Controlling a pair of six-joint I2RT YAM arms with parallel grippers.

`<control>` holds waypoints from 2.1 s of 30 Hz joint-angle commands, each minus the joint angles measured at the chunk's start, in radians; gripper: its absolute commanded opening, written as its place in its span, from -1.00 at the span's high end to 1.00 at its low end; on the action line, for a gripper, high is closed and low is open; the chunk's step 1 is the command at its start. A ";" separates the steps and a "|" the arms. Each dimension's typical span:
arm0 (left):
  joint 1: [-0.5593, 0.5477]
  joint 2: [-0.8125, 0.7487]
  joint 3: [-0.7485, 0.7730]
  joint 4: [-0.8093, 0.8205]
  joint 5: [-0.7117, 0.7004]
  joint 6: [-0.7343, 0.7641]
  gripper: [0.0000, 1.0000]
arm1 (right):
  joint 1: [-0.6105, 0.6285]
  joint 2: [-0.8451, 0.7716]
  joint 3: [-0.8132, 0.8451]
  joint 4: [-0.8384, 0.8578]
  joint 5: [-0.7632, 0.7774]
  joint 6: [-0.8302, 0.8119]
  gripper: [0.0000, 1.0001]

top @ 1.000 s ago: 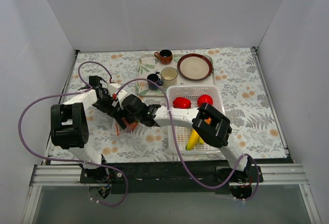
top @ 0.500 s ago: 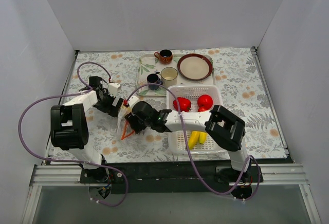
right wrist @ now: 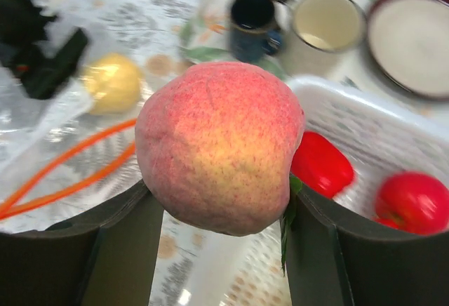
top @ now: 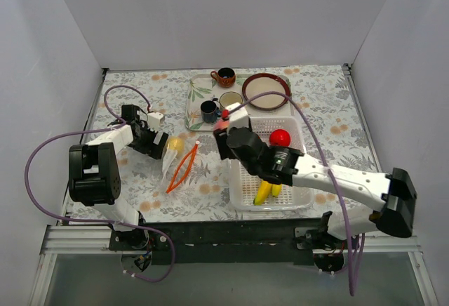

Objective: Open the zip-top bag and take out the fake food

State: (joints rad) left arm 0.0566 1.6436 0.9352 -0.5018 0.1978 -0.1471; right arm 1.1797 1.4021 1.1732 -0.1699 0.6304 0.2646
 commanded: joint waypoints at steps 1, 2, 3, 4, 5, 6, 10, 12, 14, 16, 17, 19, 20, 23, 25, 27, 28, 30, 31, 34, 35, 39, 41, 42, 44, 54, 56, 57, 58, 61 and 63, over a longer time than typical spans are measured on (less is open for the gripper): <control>-0.004 0.027 -0.024 -0.030 -0.009 -0.014 -0.97 | -0.072 -0.173 -0.141 -0.209 0.261 0.197 0.65; -0.004 0.024 -0.022 -0.037 -0.006 -0.016 -0.96 | -0.087 -0.196 -0.159 -0.227 0.238 0.223 0.36; -0.004 0.022 -0.022 -0.037 -0.003 -0.016 -0.96 | -0.101 -0.193 -0.164 -0.285 0.218 0.243 0.27; -0.004 0.021 -0.021 -0.038 -0.003 -0.016 -0.96 | -0.118 -0.181 -0.152 -0.328 0.206 0.266 0.24; -0.004 0.019 -0.021 -0.038 -0.003 -0.014 -0.96 | -0.121 -0.142 -0.138 -0.364 0.204 0.281 0.07; -0.003 0.018 -0.018 -0.040 -0.001 -0.019 -0.96 | -0.121 -0.120 -0.120 -0.437 0.206 0.286 -0.09; -0.004 -0.002 0.008 -0.058 0.037 -0.034 -0.96 | -0.121 -0.029 0.050 -0.540 0.244 0.257 -0.97; -0.004 0.002 0.048 -0.090 0.049 -0.051 -0.97 | -0.121 -0.002 0.089 -0.542 0.264 0.230 -0.97; -0.004 0.004 0.066 -0.107 0.054 -0.057 -0.96 | -0.121 0.020 0.129 -0.519 0.259 0.214 -0.97; -0.004 0.001 0.082 -0.106 0.058 -0.063 -0.96 | -0.103 0.031 0.140 -0.435 0.203 0.156 -0.97; -0.006 0.004 0.085 -0.106 0.060 -0.066 -0.96 | -0.091 0.052 0.140 -0.390 0.177 0.124 -0.97; -0.004 0.024 0.091 -0.101 0.058 -0.074 -0.96 | -0.040 0.087 0.147 -0.327 0.088 0.059 -0.97; -0.004 0.033 0.093 -0.096 0.058 -0.077 -0.96 | -0.028 0.139 0.160 -0.285 0.062 0.053 -0.81; -0.004 0.062 0.085 -0.070 0.049 -0.091 -0.96 | 0.020 0.256 0.181 -0.229 -0.003 0.047 -0.29; -0.004 0.082 0.082 -0.058 0.045 -0.095 -0.96 | 0.057 0.332 0.186 -0.182 -0.032 0.036 0.43; -0.004 0.094 0.082 -0.053 0.035 -0.098 -0.96 | 0.083 0.377 0.204 -0.125 -0.052 0.015 0.92; -0.004 0.105 0.082 -0.047 0.022 -0.100 -0.96 | 0.089 0.417 0.210 -0.103 -0.066 0.006 0.97; -0.004 0.107 0.077 -0.041 0.014 -0.098 -0.96 | 0.095 0.440 0.212 -0.027 -0.106 -0.027 0.97; -0.004 0.105 0.068 -0.034 0.009 -0.100 -0.96 | 0.095 0.449 0.204 0.016 -0.124 -0.036 0.97; -0.004 0.104 0.050 -0.027 0.003 -0.098 -0.96 | 0.092 0.471 0.192 0.138 -0.176 -0.071 0.97; -0.004 0.098 0.042 -0.024 -0.001 -0.094 -0.96 | 0.083 0.480 0.198 0.150 -0.190 -0.077 0.79; -0.004 0.082 0.010 -0.011 -0.011 -0.080 -0.96 | 0.055 0.526 0.233 0.213 -0.254 -0.076 0.21; -0.004 0.079 -0.007 -0.001 -0.014 -0.075 -0.96 | 0.040 0.557 0.259 0.227 -0.277 -0.065 0.00; -0.004 0.075 -0.012 0.002 -0.015 -0.071 -0.96 | 0.035 0.569 0.272 0.225 -0.285 -0.062 0.01; -0.004 0.073 -0.018 0.006 -0.018 -0.069 -0.96 | 0.026 0.615 0.327 0.184 -0.284 -0.056 0.13; -0.004 0.081 -0.029 0.005 -0.014 -0.042 -0.96 | 0.015 0.659 0.335 0.268 -0.222 -0.073 -0.95; -0.004 0.065 -0.038 0.005 -0.018 -0.025 -0.96 | 0.011 0.681 0.364 0.277 -0.199 -0.091 -0.97; -0.004 0.061 -0.042 0.005 -0.020 -0.019 -0.96 | 0.009 0.704 0.390 0.293 -0.196 -0.102 -0.97; -0.004 0.058 -0.050 0.003 -0.021 -0.008 -0.96 | 0.009 0.716 0.401 0.303 -0.195 -0.113 -0.97; -0.004 0.053 -0.058 -0.004 -0.026 0.015 -0.96 | -0.005 0.774 0.463 0.290 -0.205 -0.127 -0.97; -0.006 0.053 -0.061 -0.007 -0.029 0.029 -0.96 | -0.021 0.816 0.506 0.262 -0.228 -0.105 -0.97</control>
State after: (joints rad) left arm 0.0566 1.6669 0.9386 -0.4213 0.2104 -0.1856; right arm 1.1881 2.1586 1.5826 0.0608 0.4042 0.1665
